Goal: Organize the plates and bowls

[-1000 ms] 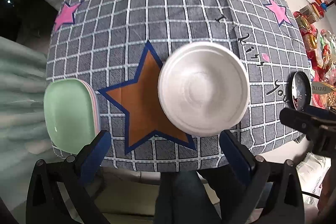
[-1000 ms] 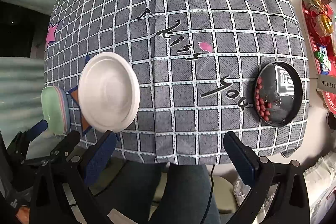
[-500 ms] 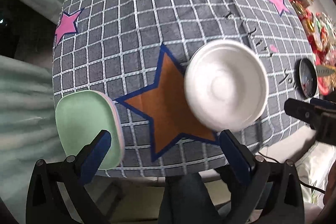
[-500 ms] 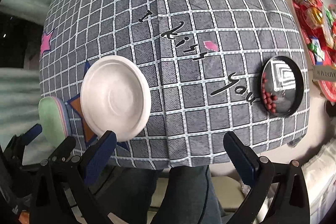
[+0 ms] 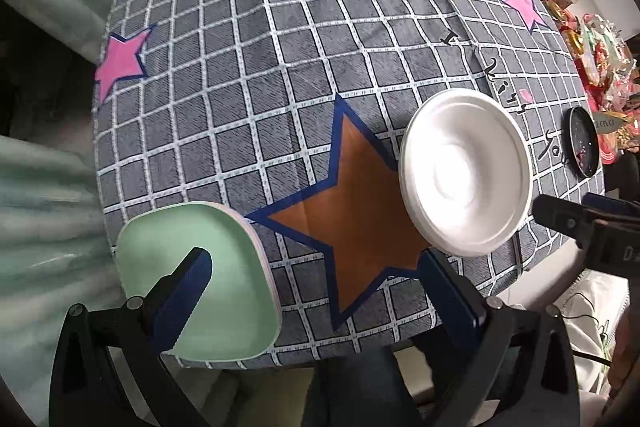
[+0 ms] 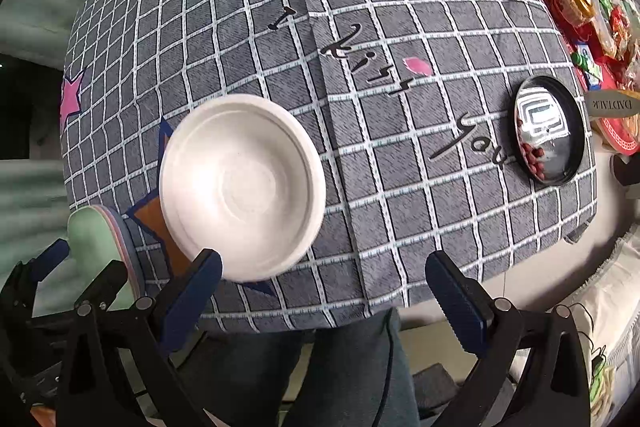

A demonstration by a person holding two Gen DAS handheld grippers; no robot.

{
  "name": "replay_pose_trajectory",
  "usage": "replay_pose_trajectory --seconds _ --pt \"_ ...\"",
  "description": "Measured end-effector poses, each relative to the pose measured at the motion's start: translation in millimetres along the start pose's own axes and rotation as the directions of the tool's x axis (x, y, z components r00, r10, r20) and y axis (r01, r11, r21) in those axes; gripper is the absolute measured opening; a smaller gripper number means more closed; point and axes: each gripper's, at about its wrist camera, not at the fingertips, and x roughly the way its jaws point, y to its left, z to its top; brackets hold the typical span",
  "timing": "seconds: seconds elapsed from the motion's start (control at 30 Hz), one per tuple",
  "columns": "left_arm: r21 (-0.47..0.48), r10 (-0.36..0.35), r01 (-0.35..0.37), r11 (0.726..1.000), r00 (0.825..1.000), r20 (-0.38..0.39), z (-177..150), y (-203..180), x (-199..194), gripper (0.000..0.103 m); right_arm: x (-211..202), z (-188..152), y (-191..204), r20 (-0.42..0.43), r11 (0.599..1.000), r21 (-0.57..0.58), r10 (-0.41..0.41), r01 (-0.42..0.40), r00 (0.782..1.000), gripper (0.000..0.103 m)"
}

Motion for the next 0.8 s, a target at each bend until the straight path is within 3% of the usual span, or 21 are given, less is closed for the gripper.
replay_pose_trajectory --seconds 0.17,0.4,0.57,0.8 --pt "-0.016 -0.028 0.028 0.999 0.999 -0.036 -1.9 -1.5 9.4 0.103 7.9 -5.5 -3.3 -0.012 1.0 0.013 -0.005 0.005 1.0 0.103" --pt "-0.041 -0.012 0.012 0.999 1.0 0.0 2.0 -18.2 -6.7 0.103 -11.5 0.2 -27.0 -0.001 1.0 0.012 -0.022 0.022 1.0 0.103" --pt "-0.128 -0.008 0.005 0.992 1.0 -0.025 3.7 -31.6 5.3 0.103 -9.6 9.5 -44.2 -0.041 0.998 -0.059 -0.032 0.029 0.999 0.103" --pt "-0.264 0.017 -0.017 0.964 1.0 -0.002 11.2 -54.1 -1.3 0.103 -12.6 41.5 -69.7 -0.058 0.981 -0.19 -0.052 0.04 0.997 0.103"
